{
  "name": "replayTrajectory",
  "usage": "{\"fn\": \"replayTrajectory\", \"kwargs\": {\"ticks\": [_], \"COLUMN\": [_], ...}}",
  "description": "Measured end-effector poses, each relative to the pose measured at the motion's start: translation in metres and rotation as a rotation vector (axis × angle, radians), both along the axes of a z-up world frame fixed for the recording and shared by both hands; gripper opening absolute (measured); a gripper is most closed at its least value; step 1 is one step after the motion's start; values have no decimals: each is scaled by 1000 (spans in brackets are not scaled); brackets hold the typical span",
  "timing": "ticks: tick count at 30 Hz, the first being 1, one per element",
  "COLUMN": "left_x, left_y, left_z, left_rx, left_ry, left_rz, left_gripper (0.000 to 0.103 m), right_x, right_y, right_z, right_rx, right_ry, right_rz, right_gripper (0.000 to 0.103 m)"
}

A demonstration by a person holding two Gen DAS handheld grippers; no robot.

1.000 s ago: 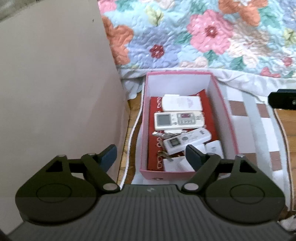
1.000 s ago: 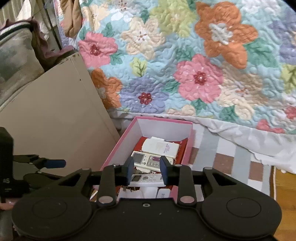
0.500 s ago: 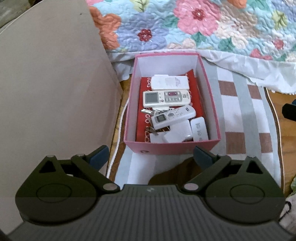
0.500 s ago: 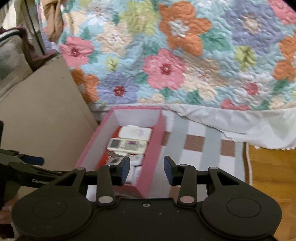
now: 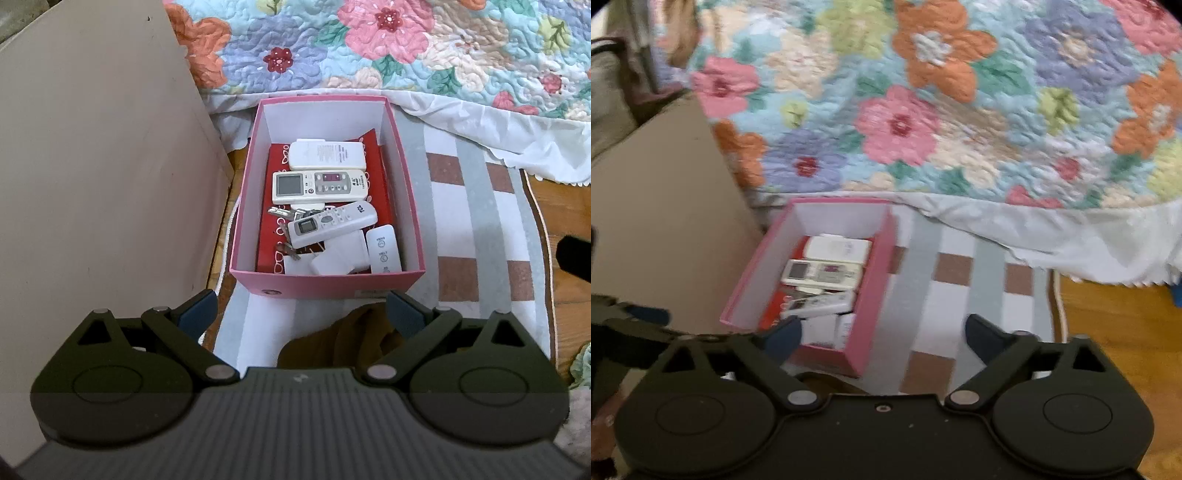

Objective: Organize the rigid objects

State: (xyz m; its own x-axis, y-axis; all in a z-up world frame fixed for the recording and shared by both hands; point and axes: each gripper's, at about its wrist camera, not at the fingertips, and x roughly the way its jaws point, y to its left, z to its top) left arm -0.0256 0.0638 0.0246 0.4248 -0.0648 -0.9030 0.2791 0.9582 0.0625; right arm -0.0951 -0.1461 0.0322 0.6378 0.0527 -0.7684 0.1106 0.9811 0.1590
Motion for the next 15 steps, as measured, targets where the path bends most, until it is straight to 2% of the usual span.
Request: {"fn": "replayTrajectory", "kwargs": {"ticks": [3, 15], "left_x": [0, -4], "left_y": [0, -5], "left_z": [0, 0], "left_rx": [1, 13], "left_ry": [5, 3], "left_rz": [-4, -28], "left_gripper": [99, 99], "right_x": [0, 8], "right_y": [-1, -7], "right_z": [-1, -11], "right_rx": [2, 7], "right_ry": [-12, 124], "right_rz": [-12, -56], "right_gripper": [98, 98]}}
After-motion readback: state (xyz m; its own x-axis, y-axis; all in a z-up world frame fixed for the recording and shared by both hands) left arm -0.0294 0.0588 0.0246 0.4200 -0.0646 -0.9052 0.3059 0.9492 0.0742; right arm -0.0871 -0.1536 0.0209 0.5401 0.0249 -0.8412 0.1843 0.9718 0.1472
